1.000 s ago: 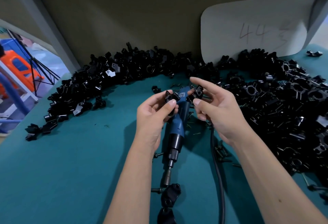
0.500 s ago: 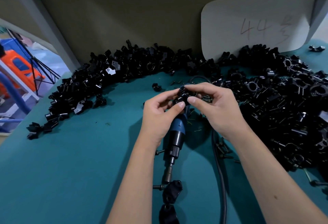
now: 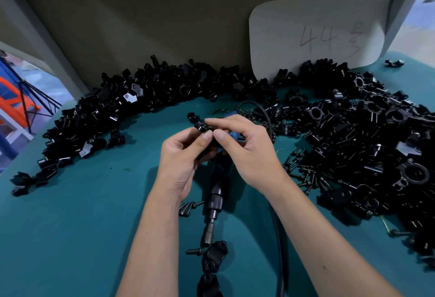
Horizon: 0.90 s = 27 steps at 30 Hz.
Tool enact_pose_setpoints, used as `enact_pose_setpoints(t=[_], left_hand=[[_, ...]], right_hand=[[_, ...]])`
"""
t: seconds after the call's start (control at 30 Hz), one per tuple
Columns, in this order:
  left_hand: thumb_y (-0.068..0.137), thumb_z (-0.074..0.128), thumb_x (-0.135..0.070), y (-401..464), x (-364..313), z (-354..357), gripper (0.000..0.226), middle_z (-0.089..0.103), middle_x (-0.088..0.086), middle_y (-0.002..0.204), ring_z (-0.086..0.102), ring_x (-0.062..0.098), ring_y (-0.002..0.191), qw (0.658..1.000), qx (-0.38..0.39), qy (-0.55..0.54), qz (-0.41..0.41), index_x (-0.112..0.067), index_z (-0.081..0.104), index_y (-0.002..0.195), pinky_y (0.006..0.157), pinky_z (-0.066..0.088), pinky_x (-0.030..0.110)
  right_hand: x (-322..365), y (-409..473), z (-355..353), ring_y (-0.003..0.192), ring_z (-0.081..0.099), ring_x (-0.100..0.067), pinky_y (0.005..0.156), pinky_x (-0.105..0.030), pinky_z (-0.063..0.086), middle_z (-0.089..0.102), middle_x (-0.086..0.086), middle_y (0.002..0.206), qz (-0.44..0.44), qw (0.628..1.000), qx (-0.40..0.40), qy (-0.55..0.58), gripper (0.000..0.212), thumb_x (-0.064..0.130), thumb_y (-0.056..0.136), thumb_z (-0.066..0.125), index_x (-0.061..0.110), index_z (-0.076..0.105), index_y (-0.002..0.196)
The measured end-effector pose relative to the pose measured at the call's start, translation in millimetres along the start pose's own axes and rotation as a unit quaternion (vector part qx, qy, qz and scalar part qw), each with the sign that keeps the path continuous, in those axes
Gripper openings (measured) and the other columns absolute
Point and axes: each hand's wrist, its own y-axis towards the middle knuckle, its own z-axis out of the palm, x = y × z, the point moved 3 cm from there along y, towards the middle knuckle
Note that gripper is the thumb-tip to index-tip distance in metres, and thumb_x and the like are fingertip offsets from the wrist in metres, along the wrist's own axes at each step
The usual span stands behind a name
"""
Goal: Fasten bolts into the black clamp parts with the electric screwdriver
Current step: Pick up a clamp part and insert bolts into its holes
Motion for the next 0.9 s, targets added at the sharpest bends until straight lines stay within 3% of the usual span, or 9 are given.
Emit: enact_pose_setpoints(t=[0.07, 0.2, 0.37, 0.6, 0.77, 0.9], left_hand=[[0.082, 0.076, -0.025, 0, -1, -1, 0.019, 0.079, 0.011, 0.107, 0.075, 0.014, 0.095, 1.0, -0.004, -0.004, -0.014, -0.019, 0.083, 0.099, 0.073, 0.057, 0.021], [0.077, 0.076, -0.019, 2, 0, -2, 0.019, 0.08, 0.002, 0.101, 0.075, 0.01, 0.092, 0.997, -0.047, -0.052, -0.027, -0.021, 0.084, 0.095, 0.071, 0.058, 0.019], [0.078, 0.075, -0.016, 1, 0, 0, 0.019, 0.08, 0.006, 0.098, 0.076, 0.013, 0.089, 0.997, -0.048, -0.058, -0.025, -0.015, 0.082, 0.095, 0.072, 0.058, 0.02], [0.078, 0.075, -0.017, -1, 1, 2, 0.016, 0.079, 0.007, 0.095, 0.075, 0.013, 0.083, 0.994, -0.062, -0.085, -0.043, -0.014, 0.083, 0.091, 0.069, 0.059, 0.02], [0.079, 0.074, -0.017, -2, -1, 2, 0.015, 0.08, 0.007, 0.096, 0.076, 0.014, 0.085, 0.996, -0.052, -0.061, -0.041, -0.015, 0.085, 0.089, 0.07, 0.06, 0.021], [0.077, 0.076, -0.015, 1, -1, 6, 0.015, 0.079, 0.009, 0.091, 0.075, 0.016, 0.081, 0.994, -0.085, -0.071, -0.012, -0.01, 0.082, 0.089, 0.068, 0.06, 0.023]], right_hand=[[0, -1, 1, 0.102, 0.067, -0.013, 0.093, -0.026, 0.054, 0.071, -0.002, 0.109, 0.012, 1.0, -0.009, 0.02, 0.027, 0.006, 0.099, 0.067, 0.015, 0.075, 0.123], [-1, 0, -1, 0.099, 0.065, -0.01, 0.088, -0.031, 0.057, 0.067, -0.001, 0.108, 0.033, 0.997, -0.054, 0.04, 0.026, 0.007, 0.098, 0.069, 0.015, 0.074, 0.122], [-4, 0, -3, 0.099, 0.063, -0.023, 0.076, -0.04, 0.062, 0.064, -0.007, 0.109, 0.041, 0.997, -0.004, 0.058, 0.027, 0.003, 0.097, 0.068, 0.02, 0.076, 0.118], [-13, 3, -12, 0.1, 0.068, -0.008, 0.091, -0.032, 0.058, 0.074, 0.006, 0.109, 0.05, 0.998, 0.01, 0.026, 0.032, 0.01, 0.094, 0.075, 0.02, 0.076, 0.125], [-15, 2, -17, 0.1, 0.07, -0.013, 0.08, -0.027, 0.059, 0.075, 0.007, 0.107, 0.046, 0.998, 0.026, 0.018, 0.033, 0.013, 0.092, 0.078, 0.022, 0.076, 0.124], [-8, 6, -22, 0.103, 0.07, -0.009, 0.088, -0.03, 0.059, 0.076, 0.01, 0.107, 0.047, 0.998, 0.045, -0.027, 0.034, 0.021, 0.093, 0.078, 0.024, 0.075, 0.127]])
